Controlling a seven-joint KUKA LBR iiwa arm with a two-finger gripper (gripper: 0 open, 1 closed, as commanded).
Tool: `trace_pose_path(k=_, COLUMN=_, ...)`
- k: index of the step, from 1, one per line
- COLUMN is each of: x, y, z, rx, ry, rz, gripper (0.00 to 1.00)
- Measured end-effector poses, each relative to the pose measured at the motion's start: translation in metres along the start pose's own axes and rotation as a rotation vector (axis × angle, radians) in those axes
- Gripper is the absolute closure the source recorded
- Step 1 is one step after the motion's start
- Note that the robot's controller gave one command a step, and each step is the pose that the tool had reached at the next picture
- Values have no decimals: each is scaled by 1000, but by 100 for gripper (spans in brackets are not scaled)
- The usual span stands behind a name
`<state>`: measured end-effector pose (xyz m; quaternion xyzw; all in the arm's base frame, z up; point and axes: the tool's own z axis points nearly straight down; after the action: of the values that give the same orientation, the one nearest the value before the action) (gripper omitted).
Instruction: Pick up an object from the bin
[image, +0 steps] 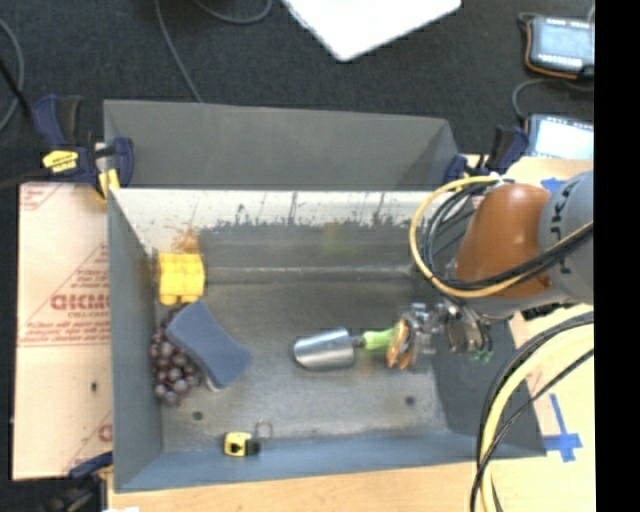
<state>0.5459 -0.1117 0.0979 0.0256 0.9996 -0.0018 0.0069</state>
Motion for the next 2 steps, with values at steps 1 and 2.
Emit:
trace_pose_path(k=1, x=-6, y=-12, z=-41, rx=3, ry=-16, rz=-23, gripper=100)
trace_pose_path(k=2, x=-8, y=-12, z=-89, rx=2, ry=-7, rz=-40, gripper=100)
